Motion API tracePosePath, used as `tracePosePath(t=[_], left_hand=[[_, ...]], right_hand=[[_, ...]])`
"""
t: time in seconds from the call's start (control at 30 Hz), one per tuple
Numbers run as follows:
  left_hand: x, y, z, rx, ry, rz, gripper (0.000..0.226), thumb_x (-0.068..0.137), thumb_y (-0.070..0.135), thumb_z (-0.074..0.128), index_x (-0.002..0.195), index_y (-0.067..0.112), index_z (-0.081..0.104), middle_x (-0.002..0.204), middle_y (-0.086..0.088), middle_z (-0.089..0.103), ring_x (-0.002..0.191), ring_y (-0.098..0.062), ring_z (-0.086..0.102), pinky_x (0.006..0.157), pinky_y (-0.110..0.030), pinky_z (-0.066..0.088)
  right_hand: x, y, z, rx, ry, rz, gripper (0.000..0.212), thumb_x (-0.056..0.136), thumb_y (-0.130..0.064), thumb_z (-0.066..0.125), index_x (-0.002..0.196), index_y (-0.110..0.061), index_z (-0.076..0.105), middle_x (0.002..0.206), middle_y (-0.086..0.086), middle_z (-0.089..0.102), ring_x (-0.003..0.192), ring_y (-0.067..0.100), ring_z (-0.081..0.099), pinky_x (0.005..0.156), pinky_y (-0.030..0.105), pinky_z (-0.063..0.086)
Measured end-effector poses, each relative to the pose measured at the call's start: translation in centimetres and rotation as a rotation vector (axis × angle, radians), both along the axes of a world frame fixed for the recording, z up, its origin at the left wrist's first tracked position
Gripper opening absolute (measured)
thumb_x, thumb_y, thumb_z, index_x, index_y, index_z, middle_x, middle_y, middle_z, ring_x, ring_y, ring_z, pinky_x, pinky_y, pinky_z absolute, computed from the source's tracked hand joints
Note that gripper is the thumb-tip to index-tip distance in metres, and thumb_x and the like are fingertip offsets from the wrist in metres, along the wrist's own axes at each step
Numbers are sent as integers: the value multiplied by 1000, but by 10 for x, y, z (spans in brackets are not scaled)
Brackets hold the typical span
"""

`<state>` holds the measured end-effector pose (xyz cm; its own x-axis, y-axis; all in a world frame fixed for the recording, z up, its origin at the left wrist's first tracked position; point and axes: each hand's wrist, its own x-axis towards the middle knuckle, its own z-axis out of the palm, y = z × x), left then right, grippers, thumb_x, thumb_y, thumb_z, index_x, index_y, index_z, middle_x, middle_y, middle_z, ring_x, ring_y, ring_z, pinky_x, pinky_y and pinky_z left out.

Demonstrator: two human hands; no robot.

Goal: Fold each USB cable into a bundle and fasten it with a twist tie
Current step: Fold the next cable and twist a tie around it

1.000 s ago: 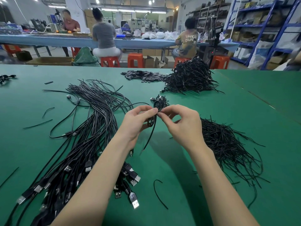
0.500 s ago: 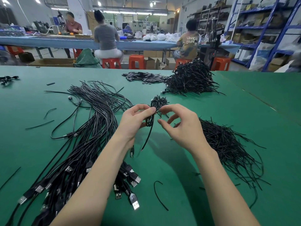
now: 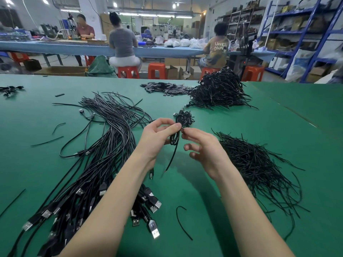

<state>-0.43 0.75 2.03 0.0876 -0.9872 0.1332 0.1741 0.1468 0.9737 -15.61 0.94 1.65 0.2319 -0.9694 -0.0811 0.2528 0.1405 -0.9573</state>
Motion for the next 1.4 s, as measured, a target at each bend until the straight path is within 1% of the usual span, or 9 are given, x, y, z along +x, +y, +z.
tracePosePath(t=[0.17, 0.37, 0.5, 0.67, 0.73, 0.8, 0.93, 1.2, 1.4], left_hand=[[8, -1, 1, 104, 61, -56, 11, 85, 17, 74, 89, 19, 64, 73, 5, 66, 60, -9, 58, 58, -18, 47], [7, 0, -2, 93, 70, -55, 13, 86, 14, 74, 82, 21, 64, 72, 6, 66, 67, -10, 59, 65, -22, 47], [6, 1, -2, 45, 45, -66, 13, 86, 13, 74, 83, 21, 64, 73, 7, 69, 67, -5, 62, 61, -18, 48], [2, 3, -2, -15, 5, -33, 13, 85, 13, 75, 82, 22, 66, 77, 4, 70, 77, -12, 61, 73, -26, 46], [4, 3, -3, 0, 6, -20, 14, 85, 13, 76, 81, 21, 66, 76, 5, 70, 76, -12, 61, 73, -27, 46], [6, 2, -3, 28, 29, -19, 14, 85, 13, 76, 80, 21, 66, 75, 4, 69, 73, -11, 64, 67, -23, 49], [7, 2, -4, 52, 53, -39, 14, 85, 12, 75, 79, 21, 66, 73, 3, 69, 71, -12, 65, 60, -18, 50], [9, 1, -4, 53, 52, -37, 12, 85, 13, 75, 81, 20, 66, 74, 4, 70, 70, -9, 67, 58, -17, 50], [8, 1, -5, 7, 22, -26, 13, 86, 13, 75, 82, 20, 65, 74, 4, 70, 70, -8, 67, 60, -17, 50]], right_hand=[[-6, -5, -11, -814, 727, -317, 19, 85, -34, 79, 100, -35, 67, 91, -19, 69, 63, 5, 64, 67, 26, 54], [-4, -1, -12, -1002, 866, -455, 13, 86, -49, 70, 87, -37, 66, 89, -22, 67, 61, 3, 63, 63, 27, 53], [4, -1, -13, -893, 802, -479, 15, 89, -39, 69, 79, -28, 70, 77, -16, 70, 54, 6, 59, 58, 25, 48], [12, 0, -1, 231, -260, -65, 13, 90, -17, 65, 80, -11, 71, 68, -2, 64, 45, 7, 47, 36, 14, 28], [9, -2, -7, 101, -76, -45, 11, 93, -24, 67, 88, -16, 73, 77, -2, 70, 49, 10, 54, 40, 15, 34], [0, -2, -13, -338, 296, -196, 4, 91, -28, 72, 95, -27, 73, 87, -7, 73, 56, 12, 63, 50, 18, 44], [-14, -6, -19, -906, 742, -307, 28, 83, -35, 78, 107, -41, 65, 99, -21, 67, 73, 8, 68, 63, 25, 53], [-14, -6, -21, -1027, 797, -409, 19, 84, -48, 74, 99, -38, 74, 93, -24, 69, 67, 5, 65, 57, 21, 48], [-3, -6, -23, -817, 622, -430, 7, 89, -26, 76, 82, -26, 77, 79, -17, 73, 59, 6, 62, 56, 22, 46]])
